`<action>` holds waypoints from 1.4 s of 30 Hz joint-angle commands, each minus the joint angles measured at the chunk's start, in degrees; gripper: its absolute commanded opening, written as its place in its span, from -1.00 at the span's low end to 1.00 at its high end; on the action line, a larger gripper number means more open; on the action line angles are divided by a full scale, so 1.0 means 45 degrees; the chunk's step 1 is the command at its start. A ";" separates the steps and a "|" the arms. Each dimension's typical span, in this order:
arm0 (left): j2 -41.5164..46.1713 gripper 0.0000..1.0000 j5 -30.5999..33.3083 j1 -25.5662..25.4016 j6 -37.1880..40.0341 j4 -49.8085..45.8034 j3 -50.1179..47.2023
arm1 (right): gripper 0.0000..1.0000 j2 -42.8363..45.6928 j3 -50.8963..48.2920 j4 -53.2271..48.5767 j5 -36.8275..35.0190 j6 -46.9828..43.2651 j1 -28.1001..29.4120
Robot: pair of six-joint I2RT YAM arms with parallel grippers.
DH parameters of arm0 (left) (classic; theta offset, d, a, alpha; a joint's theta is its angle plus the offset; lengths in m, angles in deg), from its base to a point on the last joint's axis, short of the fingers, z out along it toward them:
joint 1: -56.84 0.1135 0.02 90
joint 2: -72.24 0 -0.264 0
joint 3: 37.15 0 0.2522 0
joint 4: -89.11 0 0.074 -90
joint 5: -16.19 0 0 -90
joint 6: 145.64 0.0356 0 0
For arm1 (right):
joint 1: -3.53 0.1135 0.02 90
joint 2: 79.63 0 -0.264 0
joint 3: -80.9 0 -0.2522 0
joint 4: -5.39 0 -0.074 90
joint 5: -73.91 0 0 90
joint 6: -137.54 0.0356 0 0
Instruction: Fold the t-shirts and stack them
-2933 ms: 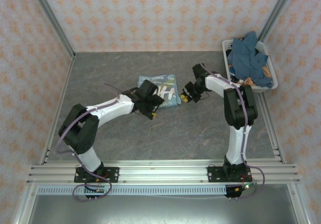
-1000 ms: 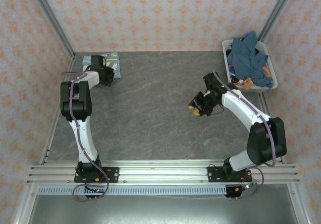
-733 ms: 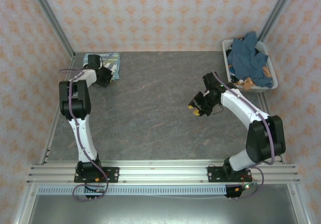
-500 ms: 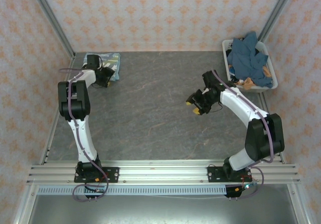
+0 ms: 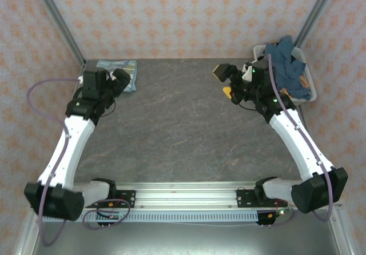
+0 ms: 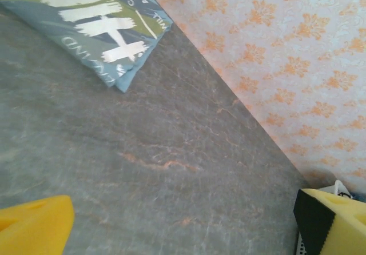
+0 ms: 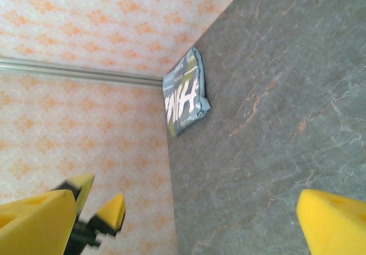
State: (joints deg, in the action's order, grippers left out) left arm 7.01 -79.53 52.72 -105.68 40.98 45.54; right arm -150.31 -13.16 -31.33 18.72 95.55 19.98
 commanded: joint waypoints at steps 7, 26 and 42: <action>0.2972 1.00 0.6728 -0.0315 0.0655 -0.4200 -0.1913 | 0.98 0.2077 0.0786 -0.5491 -0.6085 -0.3637 -0.0142; 0.0968 1.00 0.6175 0.0225 0.8742 1.2281 -1.0743 | 0.99 0.2954 -1.1191 0.7679 -1.2711 -0.9747 -0.1682; -0.2843 1.00 0.3043 0.1326 0.9719 1.7407 -1.0959 | 0.99 -0.2699 -1.0879 1.4471 -0.9334 -1.0345 -0.3635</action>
State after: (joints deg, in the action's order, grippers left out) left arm -7.85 -63.94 58.25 -63.93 109.21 0.67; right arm -160.62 -61.97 25.08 -26.54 50.48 4.61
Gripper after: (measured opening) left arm 0.999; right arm 0.993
